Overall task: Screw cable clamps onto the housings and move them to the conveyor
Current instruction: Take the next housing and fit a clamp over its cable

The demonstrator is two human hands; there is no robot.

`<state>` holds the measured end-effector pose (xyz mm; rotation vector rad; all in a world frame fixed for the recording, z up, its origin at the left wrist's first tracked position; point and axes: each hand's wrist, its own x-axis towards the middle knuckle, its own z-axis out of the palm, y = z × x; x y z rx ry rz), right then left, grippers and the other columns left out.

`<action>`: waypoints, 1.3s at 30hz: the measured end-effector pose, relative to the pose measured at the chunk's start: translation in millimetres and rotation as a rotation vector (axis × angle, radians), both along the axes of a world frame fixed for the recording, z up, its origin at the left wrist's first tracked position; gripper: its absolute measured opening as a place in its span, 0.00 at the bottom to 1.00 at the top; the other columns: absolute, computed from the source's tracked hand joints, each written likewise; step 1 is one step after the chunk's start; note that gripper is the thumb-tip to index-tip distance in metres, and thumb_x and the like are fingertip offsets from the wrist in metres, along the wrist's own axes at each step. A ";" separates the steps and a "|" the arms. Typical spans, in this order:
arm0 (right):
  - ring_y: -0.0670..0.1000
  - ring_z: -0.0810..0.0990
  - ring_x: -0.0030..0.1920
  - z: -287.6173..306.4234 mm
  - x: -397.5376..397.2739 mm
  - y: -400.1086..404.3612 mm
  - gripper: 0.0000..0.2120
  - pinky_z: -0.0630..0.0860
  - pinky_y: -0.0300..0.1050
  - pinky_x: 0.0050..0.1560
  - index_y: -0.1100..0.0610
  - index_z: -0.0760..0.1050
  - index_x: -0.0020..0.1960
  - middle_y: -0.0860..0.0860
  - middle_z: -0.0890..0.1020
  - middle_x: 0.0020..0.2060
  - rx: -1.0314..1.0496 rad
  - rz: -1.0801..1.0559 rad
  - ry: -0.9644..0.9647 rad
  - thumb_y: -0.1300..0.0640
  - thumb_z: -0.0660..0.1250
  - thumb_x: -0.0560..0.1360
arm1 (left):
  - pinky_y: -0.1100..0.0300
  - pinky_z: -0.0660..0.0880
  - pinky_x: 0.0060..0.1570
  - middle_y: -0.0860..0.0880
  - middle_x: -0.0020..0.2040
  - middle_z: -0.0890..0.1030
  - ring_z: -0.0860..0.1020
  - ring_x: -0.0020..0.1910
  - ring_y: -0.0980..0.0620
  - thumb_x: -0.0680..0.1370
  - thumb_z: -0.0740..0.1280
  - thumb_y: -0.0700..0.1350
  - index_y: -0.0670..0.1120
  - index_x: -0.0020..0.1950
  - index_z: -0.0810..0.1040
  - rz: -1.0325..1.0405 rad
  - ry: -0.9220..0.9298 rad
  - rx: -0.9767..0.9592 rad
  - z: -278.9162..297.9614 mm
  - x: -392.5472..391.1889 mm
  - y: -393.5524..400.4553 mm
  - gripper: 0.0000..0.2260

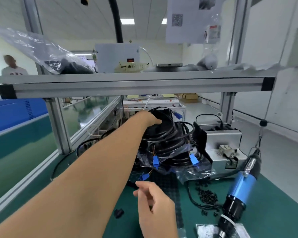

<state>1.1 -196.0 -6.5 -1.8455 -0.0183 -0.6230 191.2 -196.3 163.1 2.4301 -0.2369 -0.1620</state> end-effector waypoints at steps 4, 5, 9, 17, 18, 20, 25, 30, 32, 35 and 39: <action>0.38 0.81 0.44 3.6 -0.5 -4.2 0.16 0.74 0.30 0.45 0.39 0.76 0.49 0.33 0.81 0.41 0.033 -0.039 -0.024 0.62 0.63 0.77 | 0.49 0.68 0.66 0.40 0.75 0.65 0.69 0.69 0.39 0.77 0.66 0.60 0.39 0.76 0.59 -0.014 0.100 0.076 3.5 3.3 -2.9 0.36; 0.39 0.81 0.44 4.0 -0.4 -5.2 0.16 0.74 0.30 0.44 0.40 0.77 0.49 0.33 0.81 0.41 0.047 -0.047 -0.024 0.62 0.64 0.77 | 0.48 0.66 0.66 0.41 0.75 0.64 0.68 0.70 0.39 0.76 0.67 0.59 0.40 0.76 0.58 -0.013 0.142 0.021 3.5 5.2 -2.5 0.37; 0.40 0.80 0.43 3.4 -0.2 -5.8 0.16 0.75 0.32 0.43 0.38 0.76 0.48 0.33 0.81 0.41 0.055 -0.044 -0.016 0.62 0.64 0.78 | 0.48 0.65 0.69 0.41 0.75 0.63 0.67 0.71 0.39 0.73 0.72 0.56 0.42 0.77 0.58 -0.011 0.268 -0.187 2.9 9.5 -0.7 0.39; 0.40 0.81 0.42 6.8 -2.1 -10.7 0.15 0.75 0.32 0.44 0.39 0.76 0.50 0.36 0.83 0.41 0.112 -0.072 -0.008 0.61 0.63 0.78 | 0.54 0.76 0.47 0.43 0.56 0.82 0.81 0.53 0.43 0.71 0.74 0.57 0.41 0.63 0.75 0.121 0.213 -0.641 -11.7 0.9 6.4 0.28; 0.40 0.82 0.42 9.2 -2.7 -12.6 0.14 0.76 0.33 0.45 0.39 0.76 0.50 0.36 0.83 0.41 0.139 -0.083 -0.012 0.59 0.62 0.79 | 0.52 0.77 0.50 0.42 0.58 0.81 0.81 0.55 0.41 0.70 0.75 0.57 0.40 0.65 0.73 0.115 0.186 -0.684 -11.7 -5.6 11.5 0.31; 0.39 0.82 0.44 16.8 -5.1 -16.8 0.09 0.77 0.37 0.47 0.40 0.75 0.54 0.38 0.83 0.43 0.274 -0.099 -0.010 0.52 0.61 0.79 | 0.43 0.76 0.57 0.40 0.64 0.78 0.78 0.59 0.38 0.67 0.77 0.57 0.40 0.69 0.70 0.099 0.176 -0.799 -13.9 -25.2 27.8 0.37; 0.47 0.84 0.48 44.1 -21.4 -38.7 0.28 0.79 0.42 0.37 0.39 0.73 0.56 0.46 0.84 0.50 0.700 0.084 0.109 0.24 0.57 0.63 | 0.46 0.80 0.52 0.44 0.51 0.85 0.83 0.50 0.42 0.63 0.79 0.59 0.40 0.59 0.79 0.113 0.146 -0.841 -51.5 -91.8 81.6 0.32; 0.50 0.85 0.42 50.3 -30.0 -25.6 0.28 0.78 0.42 0.34 0.55 0.79 0.54 0.48 0.86 0.44 0.438 0.142 0.305 0.35 0.71 0.65 | 0.45 0.79 0.53 0.39 0.49 0.83 0.82 0.48 0.40 0.68 0.73 0.62 0.37 0.49 0.77 0.103 0.122 -0.749 -93.1 -147.7 118.3 0.28; 0.51 0.85 0.39 41.5 -36.0 -16.7 0.18 0.78 0.42 0.32 0.58 0.80 0.53 0.52 0.86 0.42 0.469 0.182 0.325 0.45 0.72 0.71 | 0.54 0.75 0.44 0.43 0.44 0.82 0.79 0.41 0.46 0.72 0.65 0.67 0.43 0.46 0.76 0.099 -0.019 -0.617 -96.9 -165.2 132.9 0.26; 0.49 0.84 0.36 25.2 -48.7 -10.0 0.15 0.77 0.42 0.30 0.56 0.79 0.52 0.52 0.86 0.42 0.514 0.184 0.304 0.47 0.71 0.72 | 0.63 0.69 0.37 0.56 0.36 0.80 0.76 0.36 0.62 0.74 0.57 0.66 0.57 0.51 0.77 0.269 -0.382 -0.349 -108.5 -204.4 173.0 0.17; 0.49 0.84 0.35 7.5 -62.6 -5.4 0.14 0.77 0.43 0.31 0.56 0.79 0.51 0.51 0.85 0.41 0.529 0.140 0.322 0.47 0.71 0.72 | 0.59 0.69 0.39 0.54 0.31 0.77 0.77 0.39 0.59 0.74 0.61 0.64 0.56 0.54 0.72 0.307 -0.360 0.035 -155.9 -245.3 208.0 0.15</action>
